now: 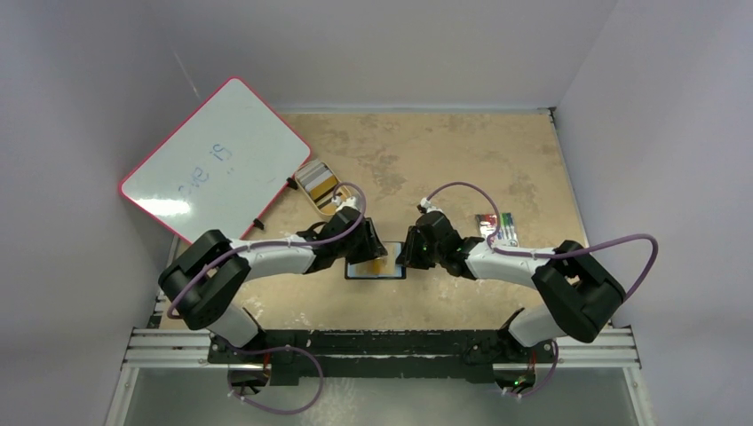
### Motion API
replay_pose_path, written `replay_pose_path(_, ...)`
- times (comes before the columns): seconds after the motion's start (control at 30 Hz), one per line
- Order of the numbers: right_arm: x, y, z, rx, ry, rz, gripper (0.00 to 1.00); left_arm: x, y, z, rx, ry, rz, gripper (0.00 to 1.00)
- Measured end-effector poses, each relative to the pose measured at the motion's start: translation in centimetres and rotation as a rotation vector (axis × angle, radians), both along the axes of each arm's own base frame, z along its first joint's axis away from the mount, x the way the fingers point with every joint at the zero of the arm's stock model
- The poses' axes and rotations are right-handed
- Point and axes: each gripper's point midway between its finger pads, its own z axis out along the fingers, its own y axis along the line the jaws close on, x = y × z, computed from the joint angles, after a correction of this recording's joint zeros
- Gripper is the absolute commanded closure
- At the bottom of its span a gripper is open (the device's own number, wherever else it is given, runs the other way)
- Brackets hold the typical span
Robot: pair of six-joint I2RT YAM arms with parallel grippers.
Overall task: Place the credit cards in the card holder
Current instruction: Insert the credit card into the card holder.
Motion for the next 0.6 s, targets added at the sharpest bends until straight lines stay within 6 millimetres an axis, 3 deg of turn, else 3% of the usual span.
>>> replay_pose_path(0.6, 0.0, 0.0, 0.1, 0.002, -0.002, 0.0, 0.71, -0.1, -1.9, -0.1, -0.076, 0.019, 0.003, 0.58)
